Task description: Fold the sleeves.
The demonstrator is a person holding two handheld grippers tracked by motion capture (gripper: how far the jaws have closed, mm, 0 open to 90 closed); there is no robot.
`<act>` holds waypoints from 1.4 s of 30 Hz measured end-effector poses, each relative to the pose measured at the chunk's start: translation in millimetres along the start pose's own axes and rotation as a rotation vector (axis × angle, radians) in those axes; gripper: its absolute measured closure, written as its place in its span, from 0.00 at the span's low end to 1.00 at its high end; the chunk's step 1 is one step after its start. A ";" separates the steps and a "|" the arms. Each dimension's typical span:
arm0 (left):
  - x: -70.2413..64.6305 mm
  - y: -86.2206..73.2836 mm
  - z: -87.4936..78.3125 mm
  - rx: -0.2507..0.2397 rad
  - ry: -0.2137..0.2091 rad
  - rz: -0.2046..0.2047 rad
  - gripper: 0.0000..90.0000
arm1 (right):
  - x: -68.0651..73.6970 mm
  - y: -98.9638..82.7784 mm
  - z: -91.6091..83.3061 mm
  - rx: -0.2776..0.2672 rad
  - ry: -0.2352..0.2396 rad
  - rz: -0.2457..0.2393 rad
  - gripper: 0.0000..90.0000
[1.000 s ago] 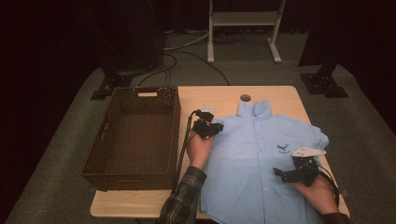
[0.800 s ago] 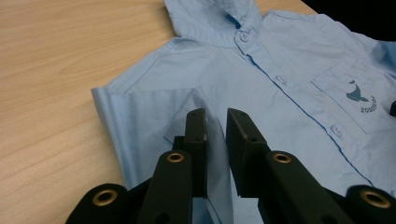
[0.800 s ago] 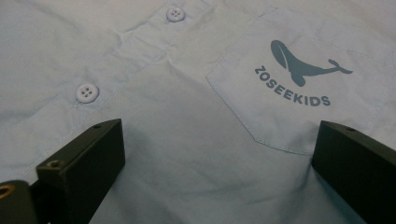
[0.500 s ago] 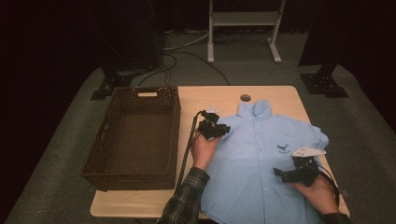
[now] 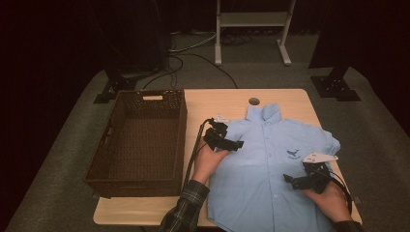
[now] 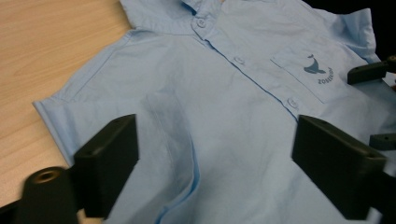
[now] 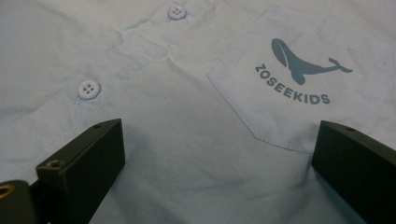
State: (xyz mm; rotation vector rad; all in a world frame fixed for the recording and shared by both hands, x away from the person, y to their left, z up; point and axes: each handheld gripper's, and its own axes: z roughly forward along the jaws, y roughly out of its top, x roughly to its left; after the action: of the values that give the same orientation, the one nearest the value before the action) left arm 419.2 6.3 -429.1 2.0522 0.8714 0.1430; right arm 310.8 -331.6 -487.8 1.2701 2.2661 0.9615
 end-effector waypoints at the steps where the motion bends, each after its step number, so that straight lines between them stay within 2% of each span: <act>1: -1.1 -1.8 -1.2 0.003 -0.001 0.011 0.07 | -0.5 -0.5 -0.5 0.000 0.001 -0.002 0.02; 2: -2.5 -3.6 -2.3 0.006 0.001 0.018 0.02 | -0.8 -1.1 -1.2 0.000 0.003 -0.002 0.02; 5: -5.7 -9.7 -6.0 -0.003 -0.004 0.034 0.00 | -3.1 -3.3 -4.0 0.006 0.013 -0.012 0.02; 9: -8.8 -19.3 -8.9 -0.002 -0.025 0.060 0.00 | -6.5 -6.9 -8.0 0.009 0.011 -0.013 0.02; 21: -19.8 -49.0 -4.0 0.032 -0.012 0.115 0.00 | -7.0 -8.1 -8.2 0.000 0.013 -0.013 0.02; 26: -30.8 -56.5 -0.1 0.067 -0.023 0.146 0.00 | -6.9 -8.2 -8.3 0.001 0.013 -0.012 0.02; 30: -38.3 -64.7 7.5 0.118 -0.031 0.178 0.00 | -6.9 -8.2 -8.2 0.001 0.013 -0.012 0.02; 32: -39.3 -67.7 10.6 0.138 -0.021 0.186 0.00 | -6.9 -8.1 -8.2 0.001 0.013 -0.012 0.02; 36: -41.0 -69.3 10.6 0.147 0.001 0.213 0.00 | -6.6 -7.9 -7.8 0.001 0.011 -0.011 0.01; 40: -42.7 -74.0 8.9 0.154 0.055 0.264 0.00 | -5.4 -6.6 -6.6 0.009 0.009 -0.009 0.00; 42: -40.7 -77.2 6.2 0.137 0.064 0.252 0.00 | -4.0 -5.4 -5.6 0.011 0.007 -0.008 0.00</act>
State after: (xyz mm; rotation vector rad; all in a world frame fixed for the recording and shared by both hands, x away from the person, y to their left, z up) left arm 350.5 5.0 -483.2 2.2929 0.6734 0.2952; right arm 306.3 -339.1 -487.8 1.2635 2.2835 0.9537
